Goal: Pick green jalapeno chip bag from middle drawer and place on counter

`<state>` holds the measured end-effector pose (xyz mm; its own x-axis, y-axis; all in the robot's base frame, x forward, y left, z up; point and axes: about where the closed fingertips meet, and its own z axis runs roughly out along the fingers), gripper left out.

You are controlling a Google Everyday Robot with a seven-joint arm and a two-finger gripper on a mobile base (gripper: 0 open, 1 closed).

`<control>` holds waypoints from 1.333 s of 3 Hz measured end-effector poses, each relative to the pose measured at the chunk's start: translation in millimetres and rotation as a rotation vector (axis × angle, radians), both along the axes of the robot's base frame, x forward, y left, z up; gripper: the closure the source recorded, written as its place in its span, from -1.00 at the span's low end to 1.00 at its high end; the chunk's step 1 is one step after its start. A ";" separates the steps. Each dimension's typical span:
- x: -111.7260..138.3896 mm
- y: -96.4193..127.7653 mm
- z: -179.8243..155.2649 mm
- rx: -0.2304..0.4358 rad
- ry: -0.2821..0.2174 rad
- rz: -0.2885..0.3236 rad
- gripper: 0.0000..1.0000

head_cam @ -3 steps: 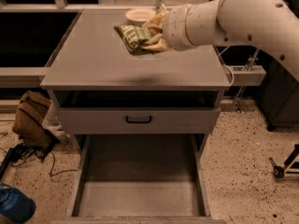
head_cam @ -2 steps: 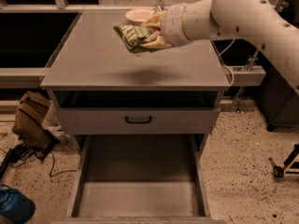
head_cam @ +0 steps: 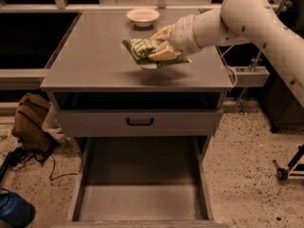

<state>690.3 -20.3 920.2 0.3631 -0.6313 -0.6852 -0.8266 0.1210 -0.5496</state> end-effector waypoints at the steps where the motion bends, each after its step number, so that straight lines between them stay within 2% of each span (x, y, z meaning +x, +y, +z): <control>1: 0.7 -0.5 -17.4 0.030 0.082 0.007 1.00; 3: 2.7 -0.2 -24.0 0.034 0.096 0.007 1.00; 4: 2.7 -0.2 -24.0 0.034 0.096 0.007 0.64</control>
Offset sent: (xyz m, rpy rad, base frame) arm -0.0069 -0.0072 -0.0160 0.0318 0.0676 0.0030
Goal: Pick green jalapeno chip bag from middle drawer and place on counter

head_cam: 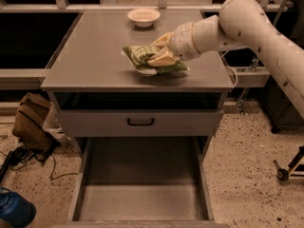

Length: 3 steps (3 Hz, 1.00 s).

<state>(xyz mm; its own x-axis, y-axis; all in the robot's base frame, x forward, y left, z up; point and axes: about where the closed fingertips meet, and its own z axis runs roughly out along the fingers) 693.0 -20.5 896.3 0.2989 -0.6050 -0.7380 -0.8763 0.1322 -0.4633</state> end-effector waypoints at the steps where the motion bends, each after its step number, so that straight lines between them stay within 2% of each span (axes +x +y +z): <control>1: 0.0 0.1 0.0 0.000 0.000 0.000 0.14; 3: 0.0 0.1 -0.1 0.000 0.000 0.000 -0.79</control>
Offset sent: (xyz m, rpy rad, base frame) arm 0.0000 0.0000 0.0000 0.0000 0.0000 0.0001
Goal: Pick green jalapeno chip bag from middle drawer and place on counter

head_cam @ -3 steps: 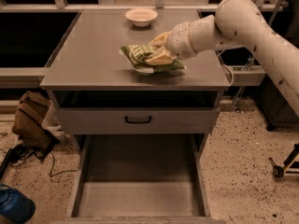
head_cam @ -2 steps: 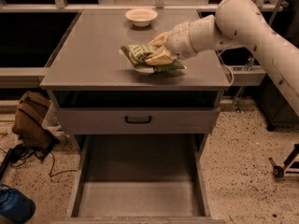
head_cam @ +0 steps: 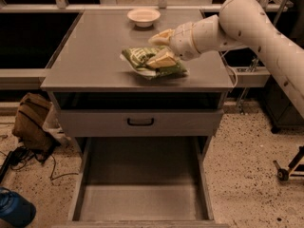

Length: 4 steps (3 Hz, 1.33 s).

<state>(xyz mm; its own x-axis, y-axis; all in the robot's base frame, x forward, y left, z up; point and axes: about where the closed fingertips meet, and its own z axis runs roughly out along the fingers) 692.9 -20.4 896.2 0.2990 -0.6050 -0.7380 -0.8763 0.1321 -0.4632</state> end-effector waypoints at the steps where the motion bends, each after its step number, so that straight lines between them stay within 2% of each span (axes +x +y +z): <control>1: 0.0 0.1 0.0 0.000 0.000 0.000 -1.00; 2: -2.6 0.5 2.4 -0.005 -0.002 -0.003 -1.00; 3: -12.2 -2.8 39.3 -0.056 -0.054 -0.029 -1.00; 4: -32.8 -27.1 102.3 -0.108 -0.143 -0.118 -1.00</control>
Offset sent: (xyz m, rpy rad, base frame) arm 0.0000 0.0000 0.0000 0.0000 0.0000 0.0000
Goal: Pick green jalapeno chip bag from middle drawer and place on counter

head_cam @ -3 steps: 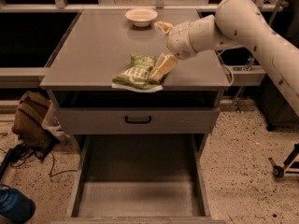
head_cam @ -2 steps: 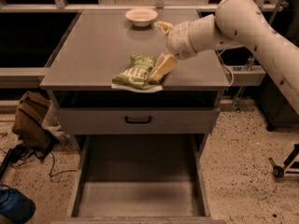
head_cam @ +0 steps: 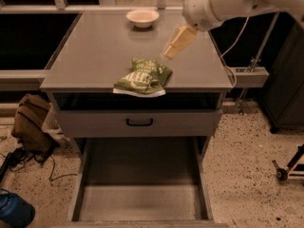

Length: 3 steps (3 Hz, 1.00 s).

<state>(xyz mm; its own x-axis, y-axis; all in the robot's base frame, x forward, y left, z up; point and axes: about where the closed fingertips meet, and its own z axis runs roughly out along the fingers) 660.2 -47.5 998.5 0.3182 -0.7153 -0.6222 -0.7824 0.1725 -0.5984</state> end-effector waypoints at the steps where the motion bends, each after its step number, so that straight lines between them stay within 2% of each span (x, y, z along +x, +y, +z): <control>1: -39.9 -36.2 76.2 -0.030 -0.106 -0.122 -1.00; 2: -39.7 -36.2 75.8 -0.030 -0.105 -0.121 -1.00; 3: -43.8 -47.9 100.2 -0.054 -0.141 -0.157 -1.00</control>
Offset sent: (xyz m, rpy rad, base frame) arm -0.0271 -0.0309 0.0543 -0.0208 -0.0749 -0.0990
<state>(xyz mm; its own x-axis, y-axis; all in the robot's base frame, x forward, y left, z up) 616.4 -95.3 1098.8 0.2812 -0.7941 -0.5388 -0.6561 0.2507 -0.7118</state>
